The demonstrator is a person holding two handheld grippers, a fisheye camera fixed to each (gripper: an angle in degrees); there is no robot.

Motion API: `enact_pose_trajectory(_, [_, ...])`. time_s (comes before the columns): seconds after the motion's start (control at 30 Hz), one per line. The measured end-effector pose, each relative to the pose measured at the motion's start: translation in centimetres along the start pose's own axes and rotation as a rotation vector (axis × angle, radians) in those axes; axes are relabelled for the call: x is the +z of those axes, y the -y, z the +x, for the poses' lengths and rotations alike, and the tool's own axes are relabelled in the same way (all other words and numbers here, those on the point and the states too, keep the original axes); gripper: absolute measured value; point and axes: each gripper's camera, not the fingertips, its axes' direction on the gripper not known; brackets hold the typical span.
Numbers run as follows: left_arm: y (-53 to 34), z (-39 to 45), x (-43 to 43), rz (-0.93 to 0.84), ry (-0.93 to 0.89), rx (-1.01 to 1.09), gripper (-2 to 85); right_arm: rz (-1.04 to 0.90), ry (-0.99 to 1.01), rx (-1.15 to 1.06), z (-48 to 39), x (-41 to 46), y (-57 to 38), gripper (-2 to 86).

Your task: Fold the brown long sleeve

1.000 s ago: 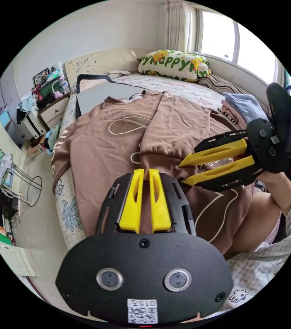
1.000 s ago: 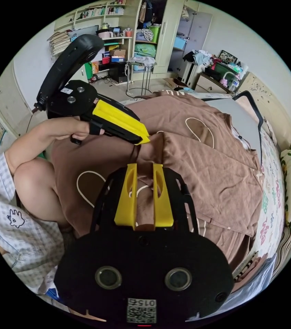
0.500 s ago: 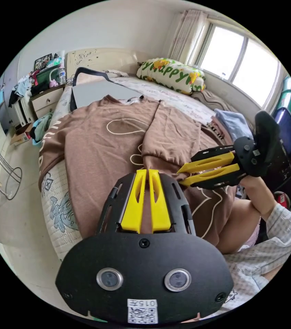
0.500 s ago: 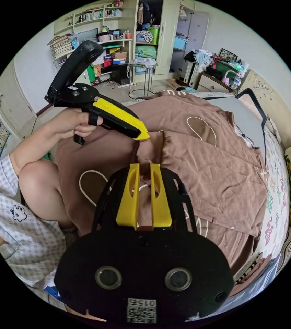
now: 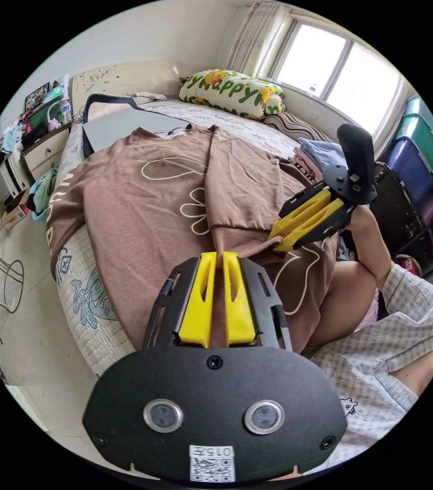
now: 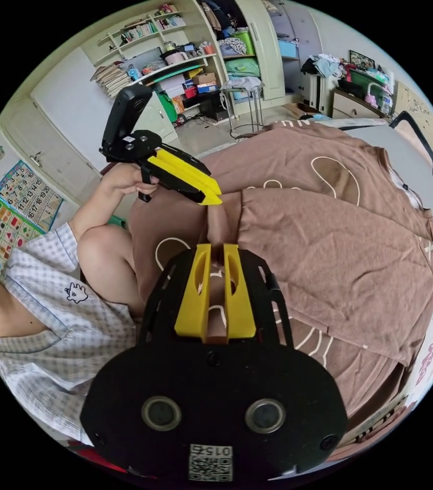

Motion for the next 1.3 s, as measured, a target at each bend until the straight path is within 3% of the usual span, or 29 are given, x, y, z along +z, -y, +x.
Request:
enact_pose_trajectory(0.17, [-0.3, -0.2, 0.1, 0.004, -0.011, 0.004, 1.6, -0.013, -0.026, -0.048, -0.8, -0.1, 0.1, 5.5])
enact_pose_trajectory(0.57, [-4.1, 0.8, -2.4, 0.162, 0.201, 0.02, -0.1, 0.023, -0.131, -0.1, -2.5, 2.9, 2.1, 0.6])
enact_pose_trajectory(0.7, [-5.4, 0.0, -2.9, 0.226, 0.105, 0.031, 0.2, 0.008, -0.185, -0.161, -4.3, 4.4, 3.4, -0.4])
enact_pose_trajectory(0.9, [-5.4, -2.6, 0.9, -0.015, 0.096, -0.019, -0.5, -0.038, -0.168, -0.175, -4.5, 5.9, 5.0, -0.7])
enact_pose_trajectory(1.0, [-6.5, -4.1, 0.3, -0.008, 0.081, 0.0, -0.5, -0.044, -0.083, -0.191, -4.0, 5.8, 5.8, -0.9])
enact_pose_trajectory(1.17, [-11.7, -13.7, -5.7, 0.284, -0.043, -0.238, -0.3, 0.13, -0.076, -0.171, -3.1, 3.8, 8.3, -0.9])
enact_pose_trajectory(1.3, [-22.5, -27.1, -8.2, 0.563, -0.119, -0.667, 0.4, 0.171, -0.163, -0.147, -1.5, 4.4, 13.7, -0.4])
